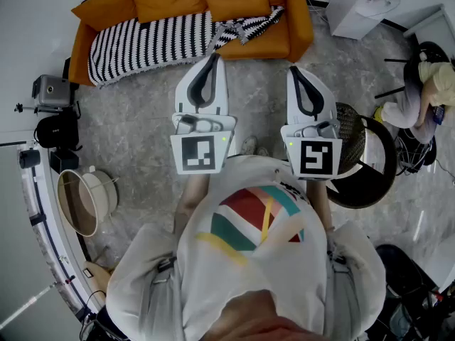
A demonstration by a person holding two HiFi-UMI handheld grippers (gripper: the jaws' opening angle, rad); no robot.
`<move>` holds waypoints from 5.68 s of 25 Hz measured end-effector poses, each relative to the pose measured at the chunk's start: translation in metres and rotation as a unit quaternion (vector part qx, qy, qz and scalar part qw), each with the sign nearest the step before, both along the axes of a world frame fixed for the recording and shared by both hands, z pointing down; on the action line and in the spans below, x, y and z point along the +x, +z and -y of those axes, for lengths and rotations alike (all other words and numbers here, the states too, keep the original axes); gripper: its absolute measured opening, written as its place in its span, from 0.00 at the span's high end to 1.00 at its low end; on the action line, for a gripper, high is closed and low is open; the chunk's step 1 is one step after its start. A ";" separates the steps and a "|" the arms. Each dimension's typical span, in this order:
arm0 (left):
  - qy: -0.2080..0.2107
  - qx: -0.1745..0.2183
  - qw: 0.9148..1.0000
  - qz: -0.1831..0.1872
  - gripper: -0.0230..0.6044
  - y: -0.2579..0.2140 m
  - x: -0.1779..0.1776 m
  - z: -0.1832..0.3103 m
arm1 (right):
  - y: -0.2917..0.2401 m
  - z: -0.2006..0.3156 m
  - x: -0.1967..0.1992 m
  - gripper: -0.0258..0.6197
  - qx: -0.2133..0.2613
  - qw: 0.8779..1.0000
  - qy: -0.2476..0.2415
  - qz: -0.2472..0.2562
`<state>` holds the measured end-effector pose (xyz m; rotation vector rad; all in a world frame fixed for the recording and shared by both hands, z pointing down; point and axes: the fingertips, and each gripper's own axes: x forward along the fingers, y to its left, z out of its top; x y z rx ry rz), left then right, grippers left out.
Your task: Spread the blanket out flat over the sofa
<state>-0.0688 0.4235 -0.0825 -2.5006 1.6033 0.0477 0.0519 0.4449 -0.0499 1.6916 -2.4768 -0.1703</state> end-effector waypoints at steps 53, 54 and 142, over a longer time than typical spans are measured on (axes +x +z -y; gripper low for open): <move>0.009 -0.007 1.000 -0.002 0.94 0.035 0.023 0.252 | 0.025 0.248 0.046 0.95 0.005 0.999 0.036 -0.011; 0.006 -0.006 1.000 0.000 0.94 0.033 0.027 0.265 | 0.024 0.262 0.050 0.95 0.004 0.999 0.033 -0.011; -0.023 -0.202 0.979 0.022 0.94 0.488 -0.052 0.459 | 0.632 0.431 -0.048 0.66 -0.399 0.912 0.054 0.077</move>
